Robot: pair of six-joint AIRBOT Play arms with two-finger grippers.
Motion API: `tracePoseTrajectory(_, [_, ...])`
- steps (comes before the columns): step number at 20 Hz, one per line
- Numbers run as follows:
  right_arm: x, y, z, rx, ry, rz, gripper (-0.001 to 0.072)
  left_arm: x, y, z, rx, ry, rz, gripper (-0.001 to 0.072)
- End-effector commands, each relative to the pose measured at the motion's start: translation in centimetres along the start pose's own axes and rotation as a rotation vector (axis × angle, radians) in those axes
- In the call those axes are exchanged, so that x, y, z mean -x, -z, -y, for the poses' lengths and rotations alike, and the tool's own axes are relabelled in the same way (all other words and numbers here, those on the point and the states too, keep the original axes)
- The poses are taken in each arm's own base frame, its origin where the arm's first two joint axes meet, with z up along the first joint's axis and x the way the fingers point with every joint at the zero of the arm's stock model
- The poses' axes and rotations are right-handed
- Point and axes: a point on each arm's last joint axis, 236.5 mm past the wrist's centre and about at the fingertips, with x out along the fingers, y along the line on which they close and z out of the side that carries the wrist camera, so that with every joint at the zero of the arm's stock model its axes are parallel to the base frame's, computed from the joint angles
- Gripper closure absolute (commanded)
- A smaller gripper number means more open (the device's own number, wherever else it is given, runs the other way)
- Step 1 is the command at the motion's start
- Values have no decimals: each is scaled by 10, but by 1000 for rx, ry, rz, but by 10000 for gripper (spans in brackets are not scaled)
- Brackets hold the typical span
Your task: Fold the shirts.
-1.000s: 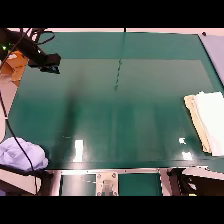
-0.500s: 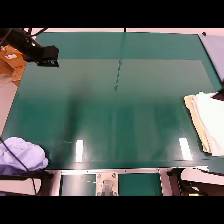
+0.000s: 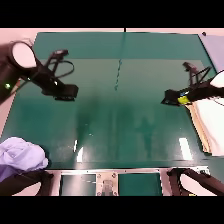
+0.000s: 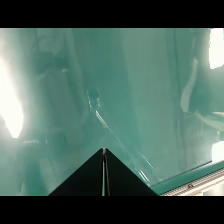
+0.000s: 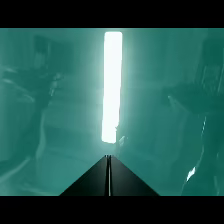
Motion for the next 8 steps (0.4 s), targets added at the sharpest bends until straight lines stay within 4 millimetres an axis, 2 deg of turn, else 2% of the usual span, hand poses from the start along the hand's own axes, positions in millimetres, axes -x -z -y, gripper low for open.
tracePoseTrajectory(1, [-16, 22, -33, 114, -29, -22, 699, -16, 15, 2, 9, -4, -19, 682])
tracePoseTrajectory(3, [-18, 25, -39, 135, -35, -29, 699, -16, 15, 2, 9, -3, -21, 682])
tracePoseTrajectory(8, [-18, 25, -39, 134, -35, -29, 699, -16, 15, 2, 10, 0, -20, 682])
